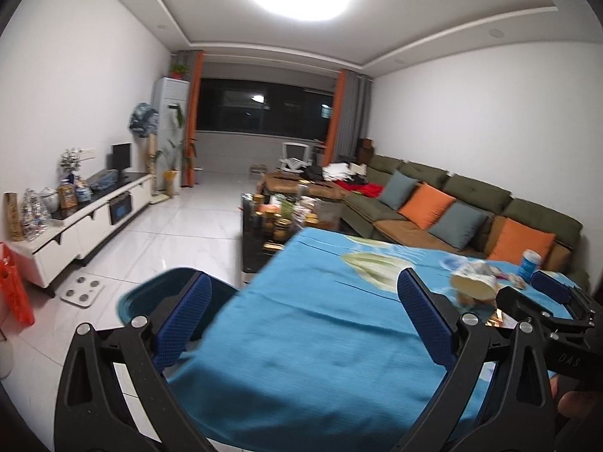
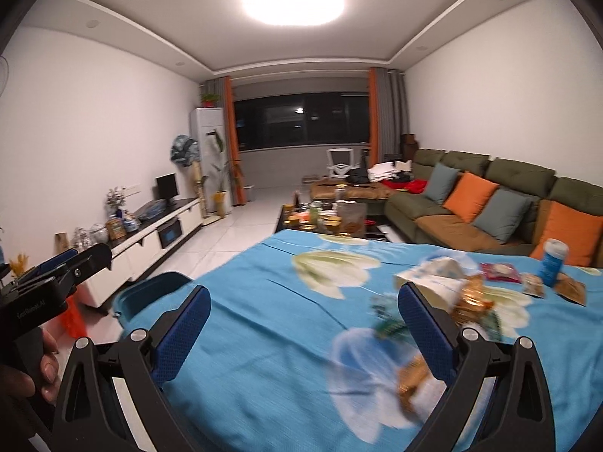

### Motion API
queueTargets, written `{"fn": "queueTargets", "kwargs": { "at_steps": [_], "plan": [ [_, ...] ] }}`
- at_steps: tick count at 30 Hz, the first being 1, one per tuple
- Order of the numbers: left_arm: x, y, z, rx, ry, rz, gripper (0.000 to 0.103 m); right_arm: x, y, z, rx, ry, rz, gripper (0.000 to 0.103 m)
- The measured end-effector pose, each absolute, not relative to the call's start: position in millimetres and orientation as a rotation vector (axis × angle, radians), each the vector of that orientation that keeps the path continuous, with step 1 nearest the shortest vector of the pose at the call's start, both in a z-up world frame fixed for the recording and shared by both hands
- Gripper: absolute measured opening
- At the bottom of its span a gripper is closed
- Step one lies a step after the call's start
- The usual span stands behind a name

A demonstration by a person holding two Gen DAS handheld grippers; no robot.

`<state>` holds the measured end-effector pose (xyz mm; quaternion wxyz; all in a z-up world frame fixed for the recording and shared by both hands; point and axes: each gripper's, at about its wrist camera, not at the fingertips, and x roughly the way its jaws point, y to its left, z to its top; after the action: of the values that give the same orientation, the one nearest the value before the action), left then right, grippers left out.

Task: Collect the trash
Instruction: 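Move both tools back over the table toward the remaining trash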

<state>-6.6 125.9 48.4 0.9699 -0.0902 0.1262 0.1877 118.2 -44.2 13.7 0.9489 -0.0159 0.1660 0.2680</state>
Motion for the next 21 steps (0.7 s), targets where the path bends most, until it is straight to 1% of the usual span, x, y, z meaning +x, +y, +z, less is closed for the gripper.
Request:
{"fn": "queueTargets", "kwargs": {
  "at_steps": [8,21],
  "plan": [
    [17,80,42,-0.154,0.294,0.266,0.097,105,-93,-3,-0.012,0.353,0.427,0.096],
    [38,37,17,-0.112,0.349,0.105,0.097,81,-155,-23,0.019,0.380,0.266,0.096]
  ]
}}
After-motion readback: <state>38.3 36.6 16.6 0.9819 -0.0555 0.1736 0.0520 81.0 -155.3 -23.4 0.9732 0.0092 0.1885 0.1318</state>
